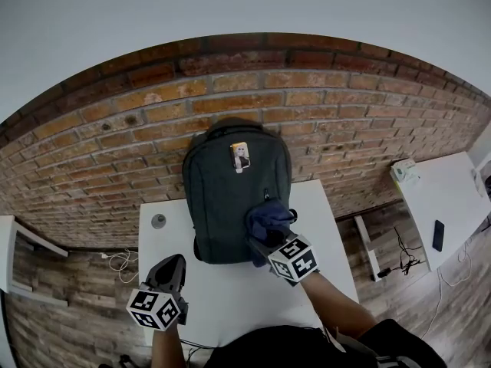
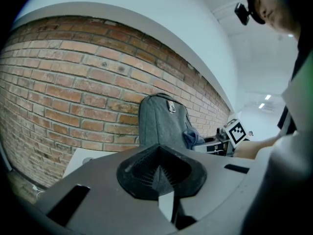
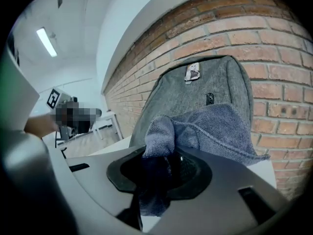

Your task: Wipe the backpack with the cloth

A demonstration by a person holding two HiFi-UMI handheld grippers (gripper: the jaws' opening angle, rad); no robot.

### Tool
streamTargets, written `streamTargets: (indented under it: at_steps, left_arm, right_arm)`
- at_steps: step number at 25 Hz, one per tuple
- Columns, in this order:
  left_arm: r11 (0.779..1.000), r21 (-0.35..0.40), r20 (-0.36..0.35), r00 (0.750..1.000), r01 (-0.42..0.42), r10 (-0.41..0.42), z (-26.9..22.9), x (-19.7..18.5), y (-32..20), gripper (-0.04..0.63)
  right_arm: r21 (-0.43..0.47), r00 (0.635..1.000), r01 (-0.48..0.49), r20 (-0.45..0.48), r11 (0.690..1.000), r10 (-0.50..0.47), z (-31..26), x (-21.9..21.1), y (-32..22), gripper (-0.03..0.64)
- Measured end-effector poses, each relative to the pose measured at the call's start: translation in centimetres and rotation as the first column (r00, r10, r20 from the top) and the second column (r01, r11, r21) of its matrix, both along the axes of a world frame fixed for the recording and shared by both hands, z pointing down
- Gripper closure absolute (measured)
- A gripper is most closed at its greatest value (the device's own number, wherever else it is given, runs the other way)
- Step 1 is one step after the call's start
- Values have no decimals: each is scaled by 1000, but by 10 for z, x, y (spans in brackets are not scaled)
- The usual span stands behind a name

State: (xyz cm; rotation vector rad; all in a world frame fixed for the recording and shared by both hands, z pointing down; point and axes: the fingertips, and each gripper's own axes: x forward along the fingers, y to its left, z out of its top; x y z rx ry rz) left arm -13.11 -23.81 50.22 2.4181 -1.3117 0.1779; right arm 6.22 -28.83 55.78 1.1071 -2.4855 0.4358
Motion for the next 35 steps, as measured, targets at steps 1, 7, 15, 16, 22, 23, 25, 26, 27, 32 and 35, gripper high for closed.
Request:
streamTargets:
  at_steps: [1, 7, 15, 16, 22, 23, 25, 26, 27, 32, 35]
  left_arm:
    - [1000, 1, -1, 1000, -2, 2, 0, 1, 0, 607]
    - [1000, -3, -3, 1000, -4, 4, 1, -1, 1, 607]
    - [1000, -15, -4, 1000, -9, 9, 5, -2, 3, 607]
    - [1000, -16, -8, 1000, -11, 11, 4, -1, 3, 607]
    - [1000, -10, -10, 1000, -14, 14, 2, 0, 1, 607]
    - [1000, -8, -11, 1000, -12, 12, 2, -1, 1, 607]
    - [1000, -8, -14, 1000, -8, 7, 3, -2, 1, 607]
    - [1000, -9, -15, 1000, -6, 6, 3, -3, 0, 607]
    - [1000, -9, -15, 1000, -5, 5, 4, -3, 0, 607]
    - [1000, -11, -18, 1000, -4, 4, 5, -4, -1, 607]
    - [1000, -23, -43, 999, -6, 5, 9, -2, 4, 607]
  right_arm:
    - [17, 1000, 4, 1, 1000, -4, 0, 0, 2, 508]
    - [19, 998, 0, 66, 1000, -1, 7, 3, 18, 508]
    - [-87, 998, -11, -56, 996, 6, 80, 5, 56, 507]
    - [-98, 998, -8, -65, 995, 2, 91, 5, 59, 507]
    - [-126, 988, 53, -137, 991, -70, 130, -7, 65, 508]
    - [-132, 987, 55, -142, 990, -74, 133, -8, 66, 508]
    - [-140, 986, 59, -148, 988, -80, 134, -9, 68, 508]
    - [-142, 985, 64, -147, 988, -85, 133, -10, 68, 508]
    - [-144, 985, 69, -144, 987, -90, 130, -11, 68, 507]
    - [-125, 984, 108, -129, 986, -124, 111, -27, 62, 507]
    - [-87, 986, 116, -106, 989, -125, 93, -38, 56, 506]
